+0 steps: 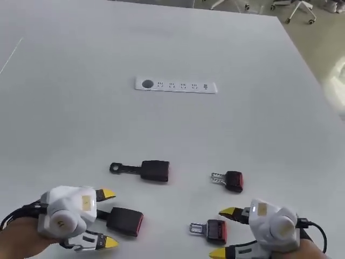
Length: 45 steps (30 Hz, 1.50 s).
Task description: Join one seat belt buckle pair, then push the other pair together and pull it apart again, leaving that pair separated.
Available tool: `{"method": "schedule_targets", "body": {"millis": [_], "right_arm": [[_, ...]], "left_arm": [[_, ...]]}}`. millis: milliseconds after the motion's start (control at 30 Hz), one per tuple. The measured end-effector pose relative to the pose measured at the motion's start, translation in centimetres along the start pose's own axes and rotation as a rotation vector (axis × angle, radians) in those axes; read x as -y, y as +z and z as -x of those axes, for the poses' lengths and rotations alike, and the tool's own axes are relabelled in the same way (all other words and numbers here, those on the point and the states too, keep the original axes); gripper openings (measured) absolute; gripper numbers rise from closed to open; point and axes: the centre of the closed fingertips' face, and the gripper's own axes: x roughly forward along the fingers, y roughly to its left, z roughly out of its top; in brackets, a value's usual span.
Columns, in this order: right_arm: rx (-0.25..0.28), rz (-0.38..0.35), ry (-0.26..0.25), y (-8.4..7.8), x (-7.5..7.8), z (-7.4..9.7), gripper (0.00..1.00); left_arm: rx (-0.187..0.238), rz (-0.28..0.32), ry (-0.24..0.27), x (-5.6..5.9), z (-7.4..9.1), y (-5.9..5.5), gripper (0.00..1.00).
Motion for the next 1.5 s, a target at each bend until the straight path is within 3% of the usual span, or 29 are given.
{"method": "schedule_targets", "body": {"millis": [233, 367, 667, 933, 1500], "right_arm": [[-0.036, 0.028, 0.027, -0.6, 0.1, -0.2, 0.55], [-0.059, 0.056, 0.032, -0.9, 0.2, -0.3, 0.50], [-0.054, 0.068, 0.037, -0.9, 0.6, -0.4, 0.40], [-0.013, 0.090, 0.048, -0.9, 0.7, -0.4, 0.35], [0.004, 0.152, 0.086, -0.4, 0.6, -0.8, 0.34]], "left_arm": [[-0.018, -0.036, -0.045, 0.0, -0.9, -0.1, 0.57], [-0.026, -0.059, -0.071, 0.1, -1.1, -0.3, 0.45], [-0.020, -0.031, -0.110, 0.3, -1.5, -0.1, 0.40], [-0.007, 0.012, -0.063, 0.0, -1.7, 0.0, 0.39], [-0.039, -0.004, -0.080, 0.0, -2.0, 0.0, 0.37]]}}
